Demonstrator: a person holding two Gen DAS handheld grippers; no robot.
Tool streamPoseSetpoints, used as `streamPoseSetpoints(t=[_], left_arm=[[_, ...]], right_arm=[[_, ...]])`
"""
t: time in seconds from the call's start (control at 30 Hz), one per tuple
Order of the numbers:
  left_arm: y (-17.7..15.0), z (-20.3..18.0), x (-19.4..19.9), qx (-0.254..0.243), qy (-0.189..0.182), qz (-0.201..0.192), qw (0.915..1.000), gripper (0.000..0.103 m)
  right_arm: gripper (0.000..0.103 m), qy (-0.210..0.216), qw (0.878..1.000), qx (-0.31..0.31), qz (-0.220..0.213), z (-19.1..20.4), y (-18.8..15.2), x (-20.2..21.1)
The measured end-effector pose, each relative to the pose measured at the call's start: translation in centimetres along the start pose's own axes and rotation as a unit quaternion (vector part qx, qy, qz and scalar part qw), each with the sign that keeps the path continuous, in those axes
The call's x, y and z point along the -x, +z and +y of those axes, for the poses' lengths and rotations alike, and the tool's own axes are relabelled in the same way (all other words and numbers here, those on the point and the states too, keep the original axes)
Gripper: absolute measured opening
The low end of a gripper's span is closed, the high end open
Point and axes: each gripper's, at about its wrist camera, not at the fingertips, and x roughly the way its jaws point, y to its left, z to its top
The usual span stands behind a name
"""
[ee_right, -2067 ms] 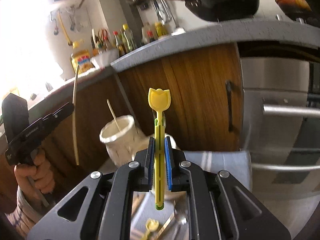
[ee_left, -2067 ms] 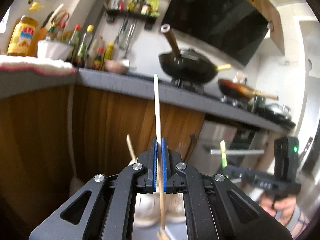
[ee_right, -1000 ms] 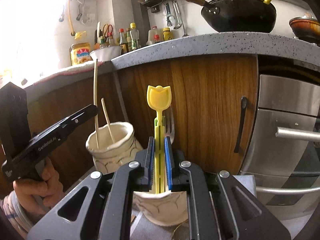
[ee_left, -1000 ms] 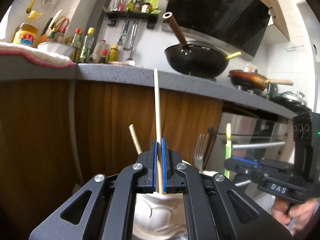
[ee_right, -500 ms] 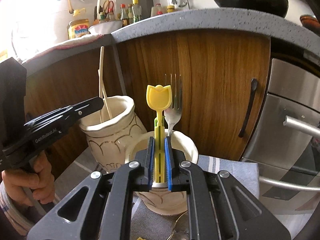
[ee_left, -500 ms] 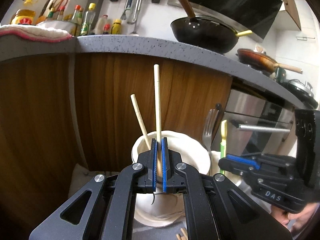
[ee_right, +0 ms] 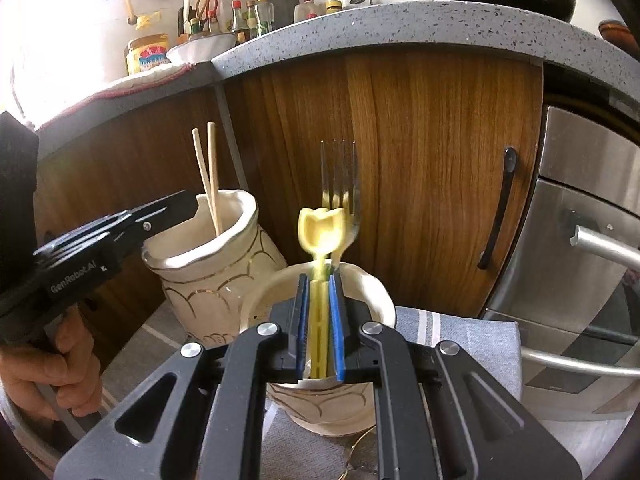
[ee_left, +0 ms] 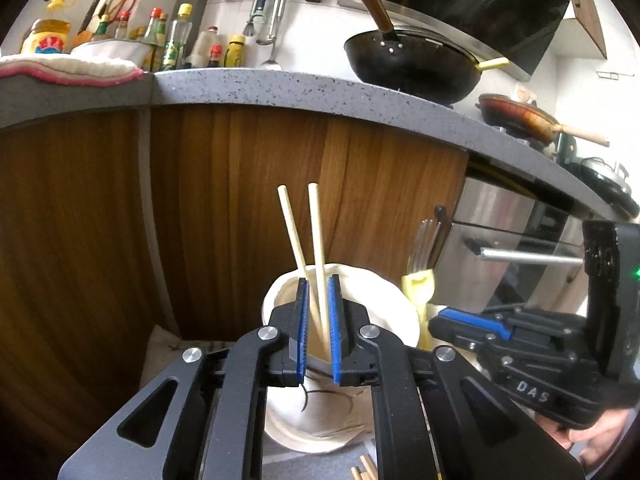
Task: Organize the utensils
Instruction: 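Drop the chopstick into the tall holder while the right tool drops the yellow tongs into the short holder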
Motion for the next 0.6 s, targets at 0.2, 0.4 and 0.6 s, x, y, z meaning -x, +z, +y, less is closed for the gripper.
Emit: streamPoseSetpoints(t=[0.2,0.4,0.6], left_arm=[[0.3,0.0,1.0,0.001,-0.004,-0.012,0.9999,0.01],[0.1,-0.5,3.3,-0.002,-0.012,-0.025,0.9996,0.03],[-1.2,-1.7,4.8,-0.02,-0.019,-0.012,0.9995,0.04]], right_arm=[[0.01,0.001,1.0,0.003,-0.013,0.0,0.1,1.1],[0.011,0.009,0.999,-0.007,-0.03,-0.6,-0.4,3.7],[0.011,0.009,1.0,-0.015,-0.016,-1.3,-1.9,5.2]])
